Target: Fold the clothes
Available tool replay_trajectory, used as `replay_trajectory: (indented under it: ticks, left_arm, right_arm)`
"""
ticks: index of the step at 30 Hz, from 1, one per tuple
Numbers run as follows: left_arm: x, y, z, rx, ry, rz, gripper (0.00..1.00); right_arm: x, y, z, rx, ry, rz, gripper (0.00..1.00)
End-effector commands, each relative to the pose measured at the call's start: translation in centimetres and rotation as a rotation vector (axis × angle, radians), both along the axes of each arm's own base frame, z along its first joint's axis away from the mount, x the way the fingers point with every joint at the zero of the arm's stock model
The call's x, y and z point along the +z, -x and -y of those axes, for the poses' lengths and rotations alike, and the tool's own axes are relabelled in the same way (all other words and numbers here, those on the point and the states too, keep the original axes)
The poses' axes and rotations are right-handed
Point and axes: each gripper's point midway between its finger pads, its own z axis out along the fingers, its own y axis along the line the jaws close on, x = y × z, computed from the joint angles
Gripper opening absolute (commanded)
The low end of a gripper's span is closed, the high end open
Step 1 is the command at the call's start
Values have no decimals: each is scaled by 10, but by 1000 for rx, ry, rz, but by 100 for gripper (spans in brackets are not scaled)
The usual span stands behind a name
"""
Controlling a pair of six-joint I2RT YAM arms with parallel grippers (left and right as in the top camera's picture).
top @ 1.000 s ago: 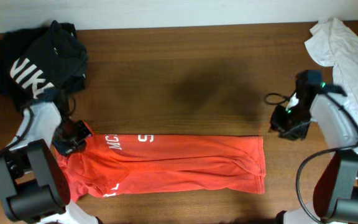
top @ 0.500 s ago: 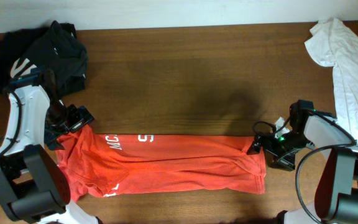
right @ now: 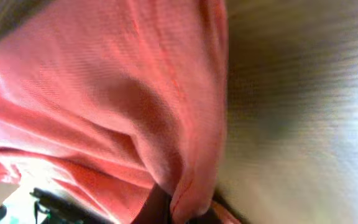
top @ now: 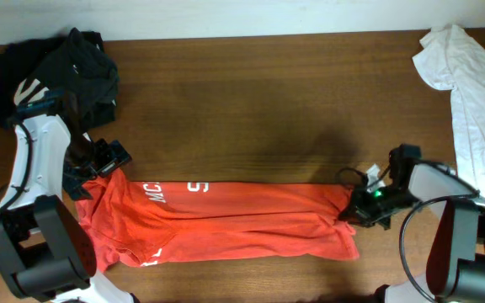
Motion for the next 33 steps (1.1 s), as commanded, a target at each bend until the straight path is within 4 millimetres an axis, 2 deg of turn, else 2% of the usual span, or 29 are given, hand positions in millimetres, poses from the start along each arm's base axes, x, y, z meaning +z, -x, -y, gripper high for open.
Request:
replay_trajectory:
  ticks: [1,2,3,6,8,9,10,11,12,13,14,16,18,22,24,25,29,31,33]
  left_arm:
    - [2,-3,5,-26,11,17,99]
    - [2,-4,6,-28,11,17,99]
    - [2,-4,5,-28,11,17,99]
    - [2,-4,6,-28,10,19,99]
    - [2,-3,4,-30,2,14,99]
    - [2,-2,1,-31,-15,8,99]
    - [2,-2,0,-32,-24,6,99]
    - [2,-3,-1,-32,-26,11,99]
    - [1,-5,-1,-32,-28,22,99]
    - [1,-7,-1,-32,-29,27,99]
    - [0,-8,-2,-32,-30,31,99]
    - [-5,-5,0,-31,-24,21,99]
    - [-7,-2,0,-31,-22,12,99]
    - [-7,-2,0,-31,-22,11,99]
    - [-7,-1,0,-31,-22,10,99]
    - [-7,-1,0,-32,-22,10,99]
    - [-7,-1,0,-31,-21,10,99]
    - [-7,-1,0,-32,-21,10,99]
    - [-7,0,1,-32,-20,5,99]
  right_arm:
    - [40,-46,60,-55,237,50,4]
    - [52,-55,69,-42,250,83,4]
    - [56,-56,71,-25,251,96,4]
    - [54,-53,71,-30,248,84,4]
    - [62,-53,85,-99,276,64,4]
    - [69,-51,94,-129,310,48,4]
    - [85,-48,105,-174,365,24,4]
    - [97,-45,108,-188,391,12,4]
    - [119,-44,104,-164,440,36,4]
    - [126,-45,98,-150,458,60,4]
    - [132,-47,86,-106,474,90,4]
    - [131,-50,57,-31,488,98,4]
    - [126,-49,27,38,516,96,4]
    - [112,-46,-50,133,504,151,4]
    - [108,-44,-74,138,491,177,4]
    - [102,-42,-92,134,473,194,4]
    - [82,-38,-134,141,417,229,4]
    - [76,-44,-171,183,312,272,4]
    - [71,-43,-188,209,294,286,28]
